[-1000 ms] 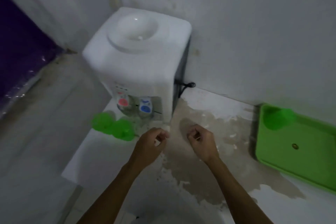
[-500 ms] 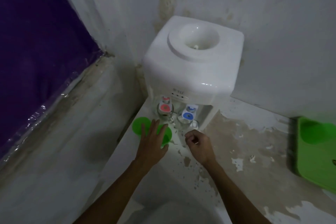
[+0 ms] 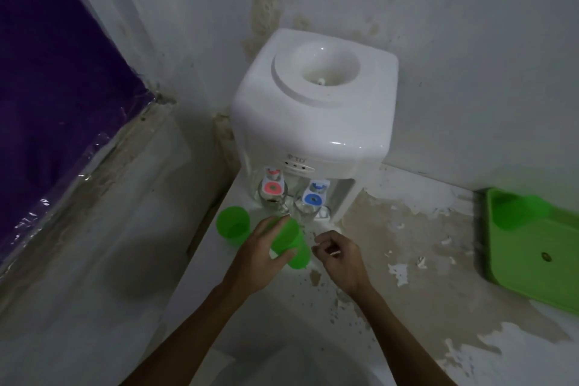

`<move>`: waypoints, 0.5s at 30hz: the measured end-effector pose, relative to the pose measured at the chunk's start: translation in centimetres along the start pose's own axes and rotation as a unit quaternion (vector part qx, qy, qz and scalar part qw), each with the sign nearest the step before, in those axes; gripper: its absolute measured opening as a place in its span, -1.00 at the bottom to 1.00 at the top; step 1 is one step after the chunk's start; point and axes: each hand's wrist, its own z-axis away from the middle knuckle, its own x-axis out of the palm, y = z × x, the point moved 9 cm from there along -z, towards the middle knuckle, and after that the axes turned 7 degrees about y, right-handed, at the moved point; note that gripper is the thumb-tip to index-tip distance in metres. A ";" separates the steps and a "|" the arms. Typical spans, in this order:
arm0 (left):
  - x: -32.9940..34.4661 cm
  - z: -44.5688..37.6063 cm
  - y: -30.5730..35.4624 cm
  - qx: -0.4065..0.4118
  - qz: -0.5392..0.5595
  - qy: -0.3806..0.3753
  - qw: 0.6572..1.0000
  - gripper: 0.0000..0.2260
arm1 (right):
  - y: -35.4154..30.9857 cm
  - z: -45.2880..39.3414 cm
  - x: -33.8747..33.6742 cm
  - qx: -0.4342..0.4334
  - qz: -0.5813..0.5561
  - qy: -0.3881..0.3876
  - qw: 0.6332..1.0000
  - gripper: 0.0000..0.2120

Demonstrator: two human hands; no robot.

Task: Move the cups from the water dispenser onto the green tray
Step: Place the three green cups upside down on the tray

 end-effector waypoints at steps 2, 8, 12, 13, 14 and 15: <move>0.5 0.1 0.7 -0.012 0.053 0.012 0.998 -0.40 | 0.6 0.7 -0.4 0.025 -0.045 -0.001 0.999 -0.85; 5.1 1.1 0.9 -0.157 0.186 0.001 0.970 -0.50 | 2.3 2.3 -2.8 0.082 -0.155 0.021 0.984 -0.79; 9.4 1.9 1.4 -0.232 0.230 -0.041 0.944 -0.51 | 4.0 2.9 -5.8 0.100 -0.185 0.044 0.977 -0.73; 10.5 1.9 1.7 -0.243 0.235 -0.050 0.940 -0.52 | 4.4 3.1 -6.7 0.099 -0.186 0.054 0.976 -0.74; 11.5 1.9 2.1 -0.254 0.242 -0.055 0.935 -0.53 | 4.8 3.2 -7.6 0.100 -0.186 0.065 0.975 -0.74; 12.7 1.8 2.6 -0.266 0.247 -0.059 0.930 -0.55 | 5.5 3.5 -8.9 0.102 -0.187 0.081 0.974 -0.73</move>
